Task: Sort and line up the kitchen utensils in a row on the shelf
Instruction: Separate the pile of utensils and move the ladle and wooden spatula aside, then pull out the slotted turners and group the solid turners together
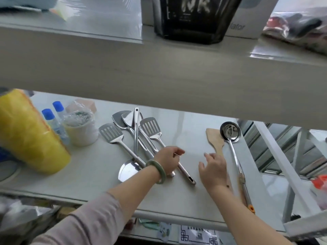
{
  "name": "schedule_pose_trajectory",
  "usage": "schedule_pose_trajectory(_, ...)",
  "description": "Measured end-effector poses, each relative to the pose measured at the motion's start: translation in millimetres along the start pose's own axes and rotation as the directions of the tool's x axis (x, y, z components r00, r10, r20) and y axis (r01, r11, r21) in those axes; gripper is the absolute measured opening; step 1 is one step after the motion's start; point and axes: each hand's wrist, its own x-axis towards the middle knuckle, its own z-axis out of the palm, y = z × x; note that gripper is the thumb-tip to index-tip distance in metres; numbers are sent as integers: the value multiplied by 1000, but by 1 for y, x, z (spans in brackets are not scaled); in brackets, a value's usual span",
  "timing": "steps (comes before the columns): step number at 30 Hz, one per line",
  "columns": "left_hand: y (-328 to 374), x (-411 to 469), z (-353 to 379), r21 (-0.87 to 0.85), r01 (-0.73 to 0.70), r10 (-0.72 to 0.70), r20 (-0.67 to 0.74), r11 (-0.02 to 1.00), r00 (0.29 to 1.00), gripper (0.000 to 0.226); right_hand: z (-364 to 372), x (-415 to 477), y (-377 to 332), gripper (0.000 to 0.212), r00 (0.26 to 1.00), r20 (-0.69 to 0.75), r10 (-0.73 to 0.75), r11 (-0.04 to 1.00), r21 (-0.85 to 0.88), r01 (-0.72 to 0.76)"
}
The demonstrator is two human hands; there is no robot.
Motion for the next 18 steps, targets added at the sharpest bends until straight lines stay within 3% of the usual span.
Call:
schedule_pose_trajectory(4,-38,-3,-48,17,80,-73,-260,997,963,35,12,-1,-40,41,958,258,-127,988,118,99)
schedule_pose_trajectory(8,-66,-7,-72,-6,216,-199,-411,976,890,35,19,-4,-62,43,931,331,-153,984,143,111)
schedule_pose_trajectory(12,-82,-12,-87,-87,317,-322,-440,944,838,36,21,-4,-73,47,918,364,-158,986,111,125)
schedule_pose_trajectory(18,-96,-21,-94,3,337,-312,-370,941,875,35,22,-6,-88,24,954,299,-28,981,191,-31)
